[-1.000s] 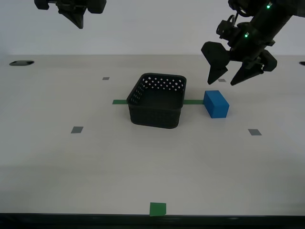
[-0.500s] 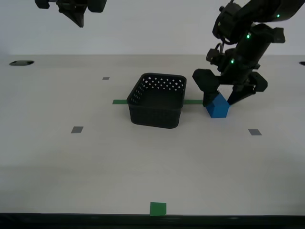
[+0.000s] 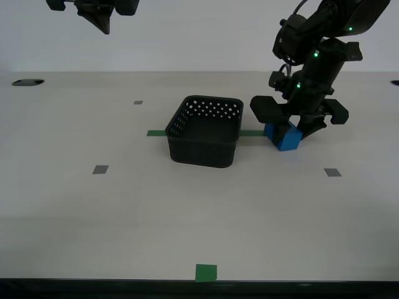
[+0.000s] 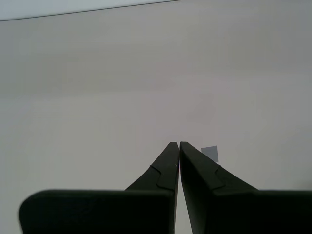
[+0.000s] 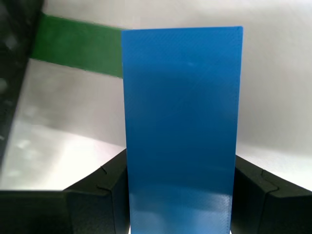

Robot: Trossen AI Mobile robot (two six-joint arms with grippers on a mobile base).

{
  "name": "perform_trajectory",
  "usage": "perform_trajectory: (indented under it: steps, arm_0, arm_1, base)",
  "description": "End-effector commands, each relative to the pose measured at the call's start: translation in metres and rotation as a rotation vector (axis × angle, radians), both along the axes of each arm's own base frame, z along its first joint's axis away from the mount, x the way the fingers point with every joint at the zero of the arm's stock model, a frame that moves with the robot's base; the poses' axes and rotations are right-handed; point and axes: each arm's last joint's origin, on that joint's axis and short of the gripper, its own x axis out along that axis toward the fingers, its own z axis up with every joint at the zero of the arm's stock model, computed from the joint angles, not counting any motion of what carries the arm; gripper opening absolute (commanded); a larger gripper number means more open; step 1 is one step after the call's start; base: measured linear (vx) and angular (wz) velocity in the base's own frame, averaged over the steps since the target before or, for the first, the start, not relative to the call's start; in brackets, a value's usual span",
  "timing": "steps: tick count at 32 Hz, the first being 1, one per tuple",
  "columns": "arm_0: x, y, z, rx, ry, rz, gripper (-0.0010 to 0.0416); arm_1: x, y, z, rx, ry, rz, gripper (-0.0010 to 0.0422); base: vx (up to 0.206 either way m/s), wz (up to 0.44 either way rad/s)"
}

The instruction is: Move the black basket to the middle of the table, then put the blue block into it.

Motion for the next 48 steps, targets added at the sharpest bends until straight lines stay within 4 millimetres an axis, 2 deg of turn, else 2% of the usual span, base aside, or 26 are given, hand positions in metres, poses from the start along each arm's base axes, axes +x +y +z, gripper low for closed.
perform_trajectory:
  steps: [1,6,7,8,12,14,20,23,26,33,36,42,43,44,48]
  arm_0:
    - [0.008,0.006,0.017,0.046,-0.041,0.008,-0.0004]
    - [0.017,0.011,0.053,0.075,-0.105,0.015,-0.0001]
    - [0.018,0.016,0.072,0.087,-0.128,0.027,-0.0001]
    - [0.018,0.017,0.077,0.091,-0.138,0.03,-0.0001]
    - [0.01,0.029,0.104,0.124,-0.199,0.07,-0.0001]
    - [-0.002,0.048,0.121,0.155,-0.239,0.128,-0.0001]
    - [-0.037,0.096,0.125,0.224,-0.226,0.307,-0.0001]
    - [-0.045,0.112,0.128,0.265,-0.276,0.356,-0.0001]
    - [-0.045,0.119,0.131,0.298,-0.322,0.368,-0.0001]
    - [-0.044,0.118,0.131,0.247,-0.364,0.368,0.0004]
    - [-0.044,0.118,0.131,0.252,-0.36,0.372,0.0036]
    - [-0.044,0.118,0.131,0.252,-0.361,0.373,0.0152]
    - [-0.044,0.118,0.131,0.252,-0.36,0.372,0.0191]
    - [-0.044,0.118,0.131,0.251,-0.36,0.373,0.0278]
    - [-0.044,0.118,0.131,0.251,-0.359,0.373,0.0353]
  arm_1:
    - [0.0,0.0,0.0,0.0,-0.001,-0.001,0.0]
    - [0.0,0.0,0.0,0.0,-0.003,-0.001,0.0]
    - [0.0,0.0,0.001,-0.001,-0.005,-0.001,0.0]
    - [0.0,0.0,0.001,-0.001,-0.006,-0.001,0.0]
    - [0.0,0.0,0.001,-0.001,-0.007,-0.001,0.0]
    - [0.001,0.0,0.001,-0.002,-0.012,-0.001,0.0]
    - [0.002,-0.001,0.002,-0.004,-0.024,-0.001,0.0]
    - [0.002,-0.001,0.002,-0.004,-0.026,-0.001,0.0]
    - [0.002,-0.001,0.002,-0.005,-0.028,-0.001,0.0]
    - [0.003,-0.001,0.002,-0.006,-0.033,-0.001,0.0]
    - [0.003,-0.001,0.002,-0.006,-0.035,-0.001,0.0]
    - [0.003,-0.001,0.002,-0.006,-0.038,-0.001,0.0]
    - [0.003,-0.001,0.003,-0.007,-0.039,-0.001,0.0]
    - [0.003,-0.001,0.003,-0.007,-0.039,-0.001,0.0]
    - [0.003,-0.001,0.003,-0.007,-0.041,-0.001,0.0]
  base:
    - [0.0,0.0]
    - [0.0,0.0]
    - [0.0,0.0]
    - [0.0,0.0]
    - [0.0,0.0]
    - [0.0,0.0]
    - [0.0,0.0]
    - [0.0,0.0]
    - [0.0,0.0]
    - [0.0,0.0]
    - [0.0,0.0]
    - [0.0,0.0]
    - [0.0,0.0]
    - [0.0,0.0]
    - [0.0,0.0]
